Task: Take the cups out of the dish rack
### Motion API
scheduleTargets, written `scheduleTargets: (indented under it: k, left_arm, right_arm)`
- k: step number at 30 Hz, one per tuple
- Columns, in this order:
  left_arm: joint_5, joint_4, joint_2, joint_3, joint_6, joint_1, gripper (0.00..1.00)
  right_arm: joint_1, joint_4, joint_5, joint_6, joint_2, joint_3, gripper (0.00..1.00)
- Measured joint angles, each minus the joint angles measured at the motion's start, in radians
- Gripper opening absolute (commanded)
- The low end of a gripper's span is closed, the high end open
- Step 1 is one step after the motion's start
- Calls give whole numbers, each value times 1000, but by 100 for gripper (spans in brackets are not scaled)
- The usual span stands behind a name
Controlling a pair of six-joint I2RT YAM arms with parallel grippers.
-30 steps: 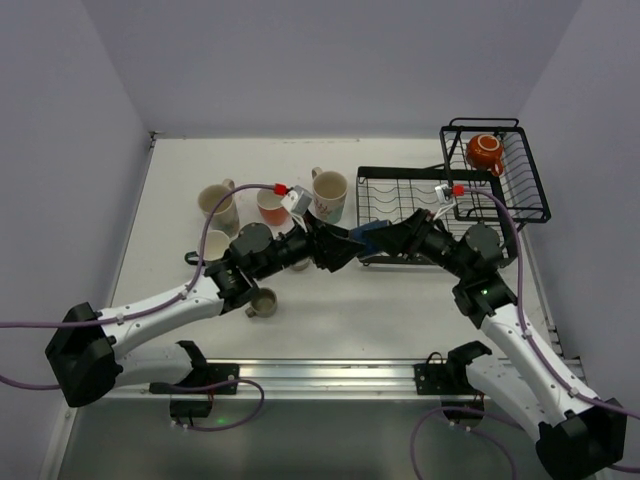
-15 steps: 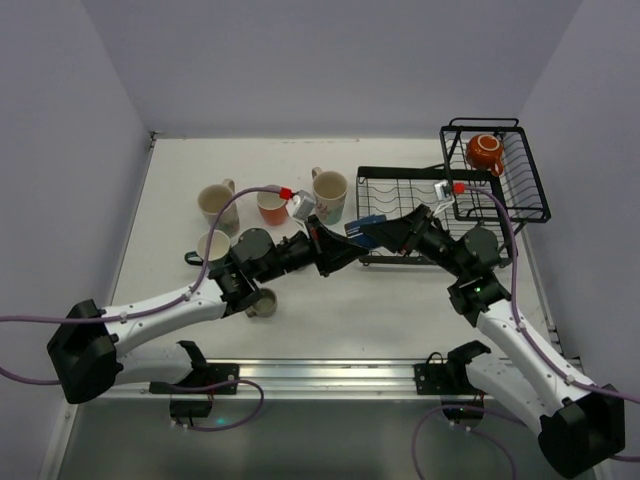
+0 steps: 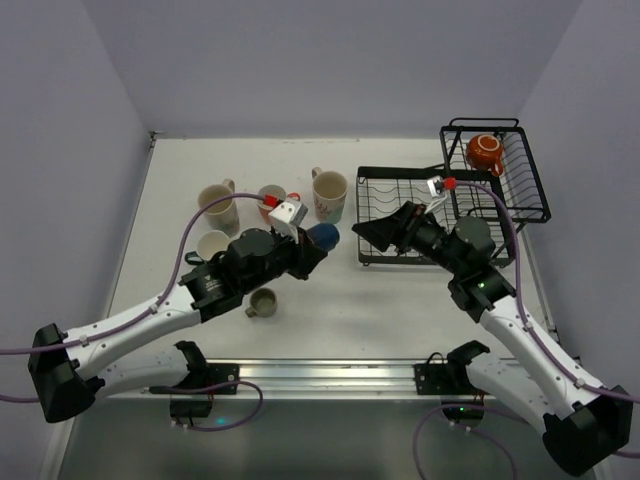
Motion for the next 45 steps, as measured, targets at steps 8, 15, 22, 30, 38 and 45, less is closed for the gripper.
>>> scheduleTargets:
  k: [8,15,22,30,38,45]
  left_arm:
    - [-113,-392,253,256,100,0,0]
    - [-108,-567,571,531,185,0,0]
    - [-66,-654,763,679,237,22,0]
    - [-26,-717,917,789,247,47,0]
    - [-12,-779,1014,856,265,53,5]
    - [-36,-807,1029,879,282,54,43]
  right_arm:
    - [1,-208,138,-167,-65,69,99]
    - [1,-353,222,-257,-155,75,99]
    - [1,-440,309,-306,-344,88,99]
    - [1,-489,414,-338,-493,109,99]
    - [1,-507,489,-358,-563,109,99]
    - [1,-521,488,-358,-561,109,99]
